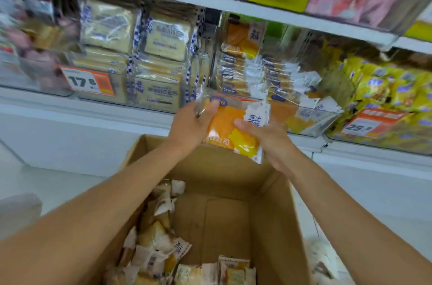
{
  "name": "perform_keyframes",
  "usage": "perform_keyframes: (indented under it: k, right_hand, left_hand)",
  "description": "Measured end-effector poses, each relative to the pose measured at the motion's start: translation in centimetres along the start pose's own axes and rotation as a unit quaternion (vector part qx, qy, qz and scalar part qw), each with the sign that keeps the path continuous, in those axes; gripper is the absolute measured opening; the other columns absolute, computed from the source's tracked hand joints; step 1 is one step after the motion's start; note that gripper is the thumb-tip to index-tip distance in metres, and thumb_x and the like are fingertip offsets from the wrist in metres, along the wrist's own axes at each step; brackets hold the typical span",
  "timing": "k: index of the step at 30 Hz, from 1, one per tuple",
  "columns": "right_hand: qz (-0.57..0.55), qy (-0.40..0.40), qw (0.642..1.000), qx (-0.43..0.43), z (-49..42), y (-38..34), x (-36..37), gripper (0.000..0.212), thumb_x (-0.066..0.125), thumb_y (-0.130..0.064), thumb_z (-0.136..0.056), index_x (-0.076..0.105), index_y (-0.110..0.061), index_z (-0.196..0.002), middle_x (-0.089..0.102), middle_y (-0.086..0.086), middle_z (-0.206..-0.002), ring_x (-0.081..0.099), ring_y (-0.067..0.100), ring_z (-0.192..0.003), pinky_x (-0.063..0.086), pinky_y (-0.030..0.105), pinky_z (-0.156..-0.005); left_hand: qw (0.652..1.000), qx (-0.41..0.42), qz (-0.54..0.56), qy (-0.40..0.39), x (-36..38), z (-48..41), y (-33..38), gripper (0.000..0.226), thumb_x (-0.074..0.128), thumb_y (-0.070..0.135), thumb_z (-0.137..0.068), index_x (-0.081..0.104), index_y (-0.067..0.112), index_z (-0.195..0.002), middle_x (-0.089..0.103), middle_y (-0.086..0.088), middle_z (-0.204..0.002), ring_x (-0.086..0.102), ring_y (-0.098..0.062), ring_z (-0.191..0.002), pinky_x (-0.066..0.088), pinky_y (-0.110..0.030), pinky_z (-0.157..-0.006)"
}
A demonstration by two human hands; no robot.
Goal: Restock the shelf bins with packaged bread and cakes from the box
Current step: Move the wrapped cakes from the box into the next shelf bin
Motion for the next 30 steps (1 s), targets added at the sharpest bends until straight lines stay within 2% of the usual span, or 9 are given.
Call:
perform_keyframes:
  k: [2, 5, 8, 12, 14, 18, 22, 26, 30]
  right_hand:
    - [-0.024, 0.032, 0.999, -0.029, -1.6, -2.7, -1.5, 0.065, 0.086, -0.03, -0.056, 0.065, -0.013, -0.115, 0.076, 0.003, -0.1, 0.072, 0.019, -0.093, 0.058, 0.038, -0.083]
    - [-0.087, 0.057, 0.994, -0.034, -5.3, -5.9, -3.6, 0.041, 0.08, -0.017, -0.074, 0.066, -0.009, -0.111, 0.076, 0.011, -0.096, 0.074, 0.025, -0.083, 0.061, 0.041, -0.069]
    - [-0.089, 0.09, 0.991, -0.045, -10.3, -8.0, -5.2, 0.056, 0.084, -0.019, -0.065, 0.064, -0.006, -0.116, 0.075, 0.013, -0.097, 0.074, 0.026, -0.084, 0.061, 0.044, -0.072]
    - [-0.037, 0.111, 0.991, -0.066, -17.3, -10.0, -5.3, 0.077, 0.093, -0.029, -0.046, 0.065, -0.002, -0.113, 0.075, 0.013, -0.096, 0.073, 0.027, -0.088, 0.057, 0.048, -0.086]
    - [-0.03, 0.114, 0.99, -0.08, -20.7, -10.4, -5.0, 0.075, 0.093, -0.029, -0.045, 0.068, -0.002, -0.11, 0.074, 0.012, -0.1, 0.072, 0.025, -0.093, 0.055, 0.045, -0.092]
    - [-0.012, 0.113, 0.983, -0.142, -26.1, -9.8, -5.2, 0.12, 0.097, -0.05, -0.019, 0.06, -0.013, -0.127, 0.072, 0.002, -0.113, 0.068, 0.02, -0.104, 0.054, 0.039, -0.095]
    - [0.005, 0.16, 0.983, -0.095, -25.1, -9.4, -4.6, 0.083, 0.094, -0.038, -0.05, 0.063, -0.013, -0.123, 0.07, -0.003, -0.113, 0.065, 0.011, -0.101, 0.049, 0.027, -0.086]
    - [0.024, 0.163, 0.984, -0.073, -25.8, -8.8, -4.6, 0.065, 0.091, -0.033, -0.059, 0.065, -0.01, -0.114, 0.069, -0.005, -0.105, 0.064, 0.009, -0.092, 0.045, 0.019, -0.07]
    - [0.003, 0.176, 0.98, -0.097, -25.9, -9.4, -4.5, 0.11, 0.094, -0.044, -0.024, 0.062, -0.012, -0.124, 0.072, -0.003, -0.108, 0.069, 0.013, -0.096, 0.055, 0.027, -0.074]
  left_hand:
    - [0.999, 0.045, -0.012, 0.025, -1.1, -2.6, 2.4, 0.058, 0.027, 0.059, -0.099, 0.053, 0.012, -0.078, 0.053, 0.003, -0.066, 0.053, -0.01, -0.062, 0.039, -0.029, -0.061]
    - [0.99, 0.086, -0.056, 0.101, -3.2, -8.1, 4.4, 0.038, 0.039, 0.046, -0.102, 0.056, 0.013, -0.093, 0.055, 0.006, -0.074, 0.053, -0.011, -0.068, 0.038, -0.029, -0.062]
    - [0.988, 0.086, -0.11, 0.067, -2.8, -13.1, 4.4, 0.02, 0.053, 0.037, -0.096, 0.055, 0.02, -0.107, 0.056, 0.007, -0.076, 0.056, -0.013, -0.072, 0.046, -0.033, -0.069]
    - [0.988, 0.1, -0.106, 0.045, -1.6, -15.6, 3.3, 0.026, 0.057, 0.034, -0.095, 0.054, 0.019, -0.116, 0.063, -0.002, -0.082, 0.063, -0.02, -0.084, 0.049, -0.038, -0.082]
    - [0.988, 0.112, -0.082, 0.06, -1.5, -15.9, 2.7, 0.025, 0.056, 0.035, -0.095, 0.056, 0.021, -0.115, 0.059, 0.007, -0.077, 0.059, -0.011, -0.074, 0.048, -0.035, -0.079]
    - [0.99, 0.12, -0.054, 0.059, -1.4, -15.9, 2.2, 0.026, 0.055, 0.04, -0.094, 0.054, 0.027, -0.117, 0.055, 0.015, -0.078, 0.052, 0.002, -0.066, 0.044, -0.029, -0.071]
    - [0.992, 0.108, -0.051, 0.048, -1.3, -16.2, 1.9, 0.027, 0.054, 0.042, -0.094, 0.053, 0.03, -0.117, 0.055, 0.015, -0.083, 0.055, 0.0, -0.073, 0.045, -0.024, -0.073]
    - [0.992, 0.107, -0.041, 0.049, -1.2, -16.4, 1.7, 0.024, 0.055, 0.042, -0.094, 0.055, 0.03, -0.114, 0.056, 0.014, -0.082, 0.054, -0.001, -0.067, 0.046, -0.028, -0.071]
    - [0.993, 0.105, -0.036, 0.048, -1.1, -16.4, 1.6, 0.023, 0.055, 0.041, -0.093, 0.056, 0.03, -0.113, 0.056, 0.014, -0.082, 0.052, -0.002, -0.064, 0.047, -0.031, -0.072]
Point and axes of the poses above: each hand's wrist, its own z-axis away from the middle knuckle, its own x-axis out of the palm, y = z × x, the point moved 6 cm from there along -z, towards the middle knuckle
